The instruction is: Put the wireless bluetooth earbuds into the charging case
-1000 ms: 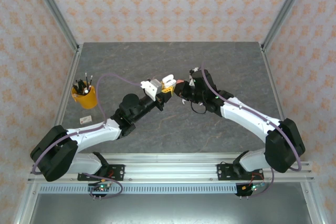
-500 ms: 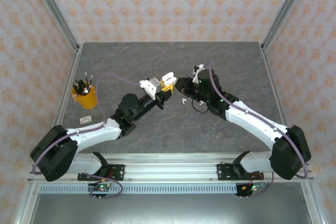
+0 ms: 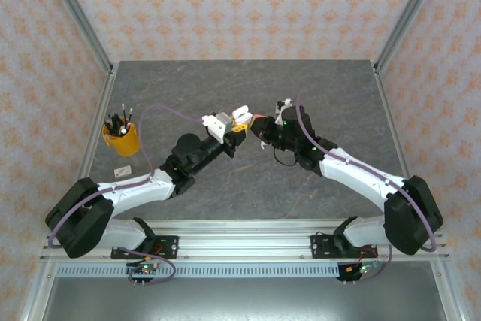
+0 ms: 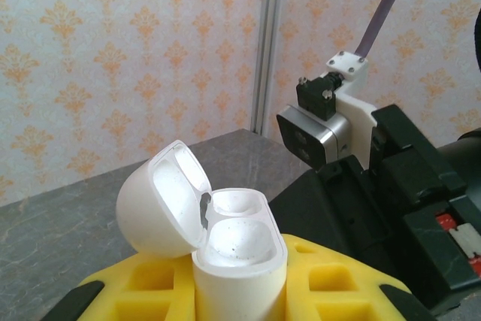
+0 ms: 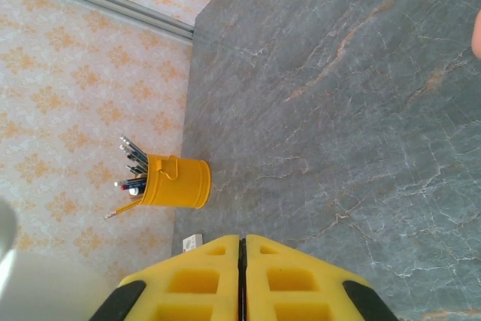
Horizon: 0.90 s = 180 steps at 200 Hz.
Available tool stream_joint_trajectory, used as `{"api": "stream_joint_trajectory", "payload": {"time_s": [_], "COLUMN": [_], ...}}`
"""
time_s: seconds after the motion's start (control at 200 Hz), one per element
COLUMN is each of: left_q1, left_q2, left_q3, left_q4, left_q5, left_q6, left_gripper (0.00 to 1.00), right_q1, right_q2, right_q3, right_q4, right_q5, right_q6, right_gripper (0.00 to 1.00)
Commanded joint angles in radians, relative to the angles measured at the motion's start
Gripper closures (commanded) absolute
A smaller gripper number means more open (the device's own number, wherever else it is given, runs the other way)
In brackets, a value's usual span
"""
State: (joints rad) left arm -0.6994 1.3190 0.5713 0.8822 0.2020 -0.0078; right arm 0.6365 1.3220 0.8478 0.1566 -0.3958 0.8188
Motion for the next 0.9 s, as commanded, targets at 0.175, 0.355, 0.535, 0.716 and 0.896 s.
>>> {"api": "stream_joint_trajectory", "payload": {"time_s": [0.175,0.355,0.535,0.716,0.896], "left_q1": [0.0,0.001,0.012,0.036,0.042], "left_q2": [0.024,0.026,0.004,-0.007,-0.004], "left_q3": [-0.005,-0.005,-0.02,-0.04,-0.054], "left_q4": [0.027,0.023,0.009,-0.013,-0.026], "left_q5": [-0.009,-0.012,-0.026,-0.049,-0.023], "left_q6": [-0.032,-0.025,-0.005,0.0,-0.001], "left_gripper": [1.0,1.0,1.0,1.0,1.0], "right_q1": [0.004,-0.004,-0.061,-0.108,-0.107], "right_q2": [-0.054,-0.061,-0.079,0.06,0.272], "right_q3": [0.11,0.077,0.097,0.225,0.339], "right_q4": [0.022,-0.006,-0.289,-0.579,-0.721], "right_q5": [0.036,0.069,0.229,0.256,0.213], "right_q6": [-0.062,-0.064,-0.109,-0.222,-0.229], "right_gripper": [0.93,0.92,0.76,0.55,0.5]}}
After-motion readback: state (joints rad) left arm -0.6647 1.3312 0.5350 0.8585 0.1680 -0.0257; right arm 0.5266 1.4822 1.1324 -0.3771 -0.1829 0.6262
